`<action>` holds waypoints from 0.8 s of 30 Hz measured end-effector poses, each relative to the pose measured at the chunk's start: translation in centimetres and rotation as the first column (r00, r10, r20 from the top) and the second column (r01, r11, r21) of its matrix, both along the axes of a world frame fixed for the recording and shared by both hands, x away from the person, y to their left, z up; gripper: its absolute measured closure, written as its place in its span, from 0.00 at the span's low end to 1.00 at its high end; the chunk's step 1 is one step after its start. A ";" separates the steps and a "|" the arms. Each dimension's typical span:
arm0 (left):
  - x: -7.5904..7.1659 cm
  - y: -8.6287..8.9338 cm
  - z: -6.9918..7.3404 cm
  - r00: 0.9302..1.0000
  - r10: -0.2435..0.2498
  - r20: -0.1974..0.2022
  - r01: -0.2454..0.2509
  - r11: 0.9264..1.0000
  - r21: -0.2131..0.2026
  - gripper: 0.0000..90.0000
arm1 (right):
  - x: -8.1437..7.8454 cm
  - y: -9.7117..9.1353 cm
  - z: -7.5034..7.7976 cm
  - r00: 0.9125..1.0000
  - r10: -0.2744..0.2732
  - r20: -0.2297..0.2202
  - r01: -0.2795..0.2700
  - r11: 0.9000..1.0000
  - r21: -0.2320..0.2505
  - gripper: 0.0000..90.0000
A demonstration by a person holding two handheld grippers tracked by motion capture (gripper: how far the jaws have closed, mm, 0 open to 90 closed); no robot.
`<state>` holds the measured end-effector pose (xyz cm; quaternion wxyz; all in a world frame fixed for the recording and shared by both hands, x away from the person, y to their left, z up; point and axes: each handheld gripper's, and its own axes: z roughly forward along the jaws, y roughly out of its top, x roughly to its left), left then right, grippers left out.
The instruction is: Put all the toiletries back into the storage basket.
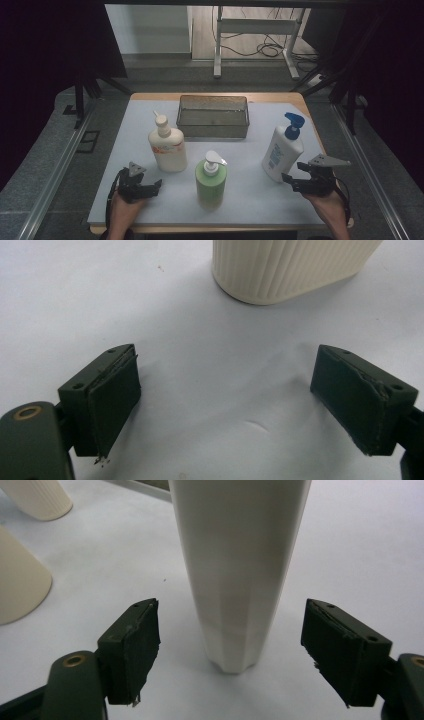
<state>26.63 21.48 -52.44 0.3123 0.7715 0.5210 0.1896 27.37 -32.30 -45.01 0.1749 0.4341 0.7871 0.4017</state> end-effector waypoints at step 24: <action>0.0 0.0 0.0 1.000 0.001 0.001 -0.001 1.000 0.000 0.13 | 2.6 2.2 2.9 0.996 -0.010 0.091 0.011 1.000 -0.016 0.17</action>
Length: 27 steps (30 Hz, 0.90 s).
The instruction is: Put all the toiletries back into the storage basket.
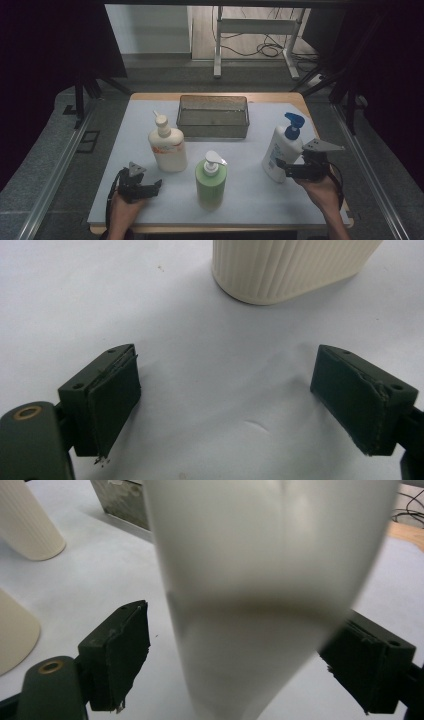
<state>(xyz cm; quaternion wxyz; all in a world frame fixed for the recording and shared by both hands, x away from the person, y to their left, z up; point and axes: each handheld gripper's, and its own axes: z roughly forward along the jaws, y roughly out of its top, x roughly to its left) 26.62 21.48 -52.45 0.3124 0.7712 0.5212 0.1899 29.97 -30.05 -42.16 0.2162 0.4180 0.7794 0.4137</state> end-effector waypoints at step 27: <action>0.0 0.0 0.0 1.000 -0.001 -0.001 0.001 1.000 0.000 0.13 | 1.9 1.3 0.5 1.000 -0.009 0.017 0.009 1.000 -0.023 0.41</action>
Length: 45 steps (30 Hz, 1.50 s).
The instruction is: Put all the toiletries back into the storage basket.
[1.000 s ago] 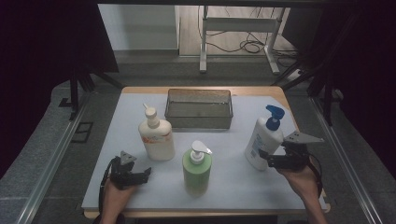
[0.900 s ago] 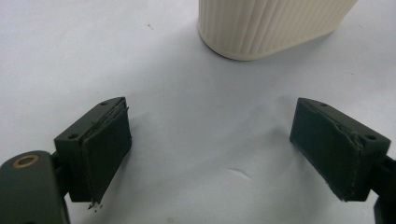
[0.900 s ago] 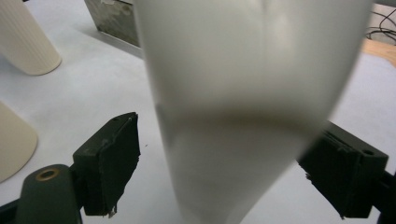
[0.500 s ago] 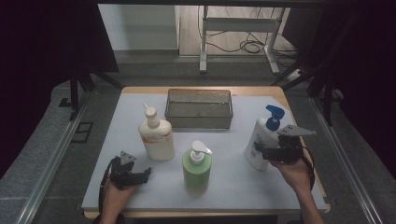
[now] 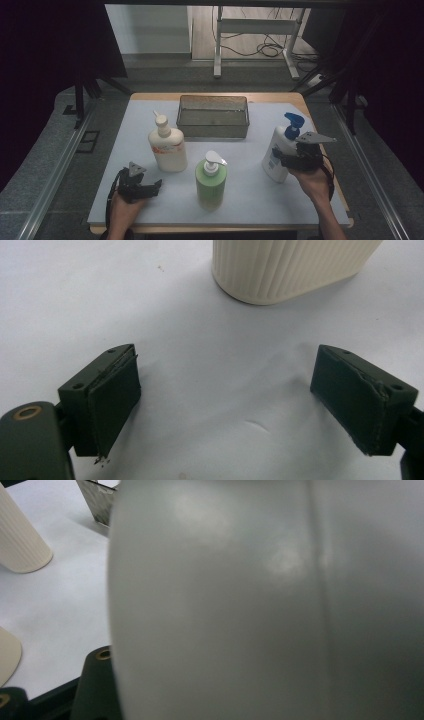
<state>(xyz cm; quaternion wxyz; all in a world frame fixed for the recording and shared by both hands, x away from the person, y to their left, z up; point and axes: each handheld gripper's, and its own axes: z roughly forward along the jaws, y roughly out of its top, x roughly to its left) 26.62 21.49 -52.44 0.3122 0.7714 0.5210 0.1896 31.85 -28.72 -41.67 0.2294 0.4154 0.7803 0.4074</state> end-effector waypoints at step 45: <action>0.0 0.1 0.0 1.000 -0.005 0.001 0.005 1.000 0.004 0.13 | 2.8 4.4 4.8 0.990 0.140 0.034 -0.142 0.987 0.074 0.42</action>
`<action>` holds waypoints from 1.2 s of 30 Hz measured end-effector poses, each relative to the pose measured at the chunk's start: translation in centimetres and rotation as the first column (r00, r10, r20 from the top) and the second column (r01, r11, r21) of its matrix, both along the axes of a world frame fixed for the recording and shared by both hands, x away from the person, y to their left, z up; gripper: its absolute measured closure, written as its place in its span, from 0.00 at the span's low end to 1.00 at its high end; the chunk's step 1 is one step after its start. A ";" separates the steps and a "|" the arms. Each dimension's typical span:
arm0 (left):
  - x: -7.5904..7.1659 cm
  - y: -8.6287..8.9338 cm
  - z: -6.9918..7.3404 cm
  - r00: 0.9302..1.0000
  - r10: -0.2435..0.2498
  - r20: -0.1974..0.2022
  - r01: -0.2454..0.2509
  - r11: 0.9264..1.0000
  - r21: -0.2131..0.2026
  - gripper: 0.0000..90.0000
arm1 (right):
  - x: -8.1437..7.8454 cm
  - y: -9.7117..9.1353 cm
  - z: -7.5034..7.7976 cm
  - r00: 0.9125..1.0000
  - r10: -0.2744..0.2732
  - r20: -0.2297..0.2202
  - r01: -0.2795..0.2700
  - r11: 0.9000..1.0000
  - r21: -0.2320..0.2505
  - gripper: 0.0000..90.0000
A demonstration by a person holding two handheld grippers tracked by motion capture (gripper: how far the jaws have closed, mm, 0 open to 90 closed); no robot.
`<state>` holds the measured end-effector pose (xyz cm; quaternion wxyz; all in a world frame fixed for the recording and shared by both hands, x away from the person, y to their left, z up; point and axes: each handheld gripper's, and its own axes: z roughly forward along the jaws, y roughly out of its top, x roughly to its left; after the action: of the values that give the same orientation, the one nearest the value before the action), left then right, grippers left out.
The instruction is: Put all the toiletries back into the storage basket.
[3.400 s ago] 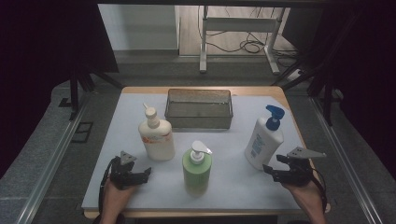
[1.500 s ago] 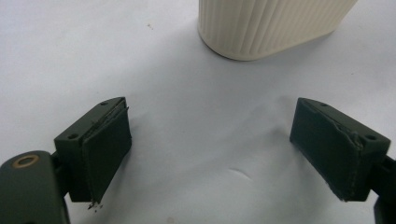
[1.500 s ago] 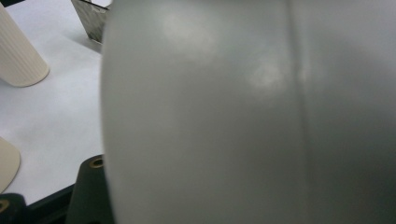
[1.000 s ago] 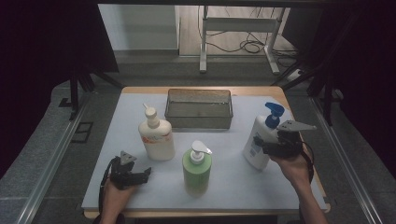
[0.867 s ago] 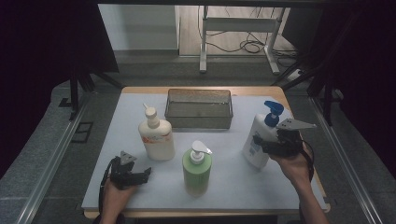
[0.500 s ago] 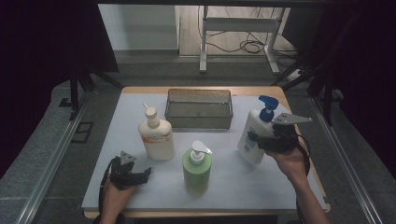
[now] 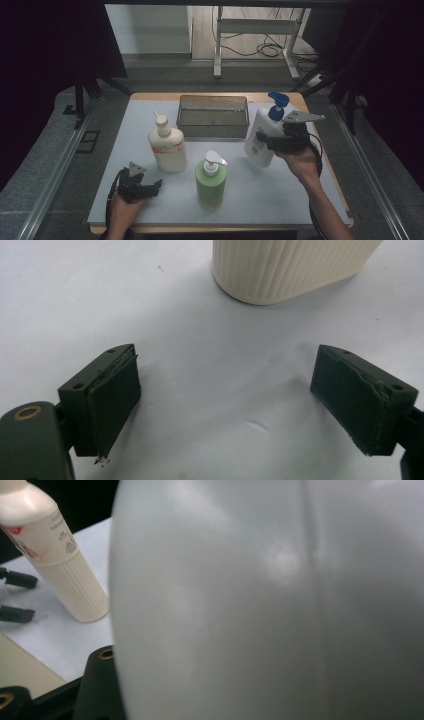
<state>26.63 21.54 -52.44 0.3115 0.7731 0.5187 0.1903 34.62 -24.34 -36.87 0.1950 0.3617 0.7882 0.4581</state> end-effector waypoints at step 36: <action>0.0 0.0 0.0 1.000 0.000 0.000 0.000 1.000 -0.001 0.13 | 4.6 6.1 2.9 0.999 0.002 0.043 -0.001 1.000 -0.016 0.42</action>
<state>26.63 21.54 -52.45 0.3118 0.7730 0.5187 0.1903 39.25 -18.22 -33.94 0.2145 0.3497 0.7876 0.4597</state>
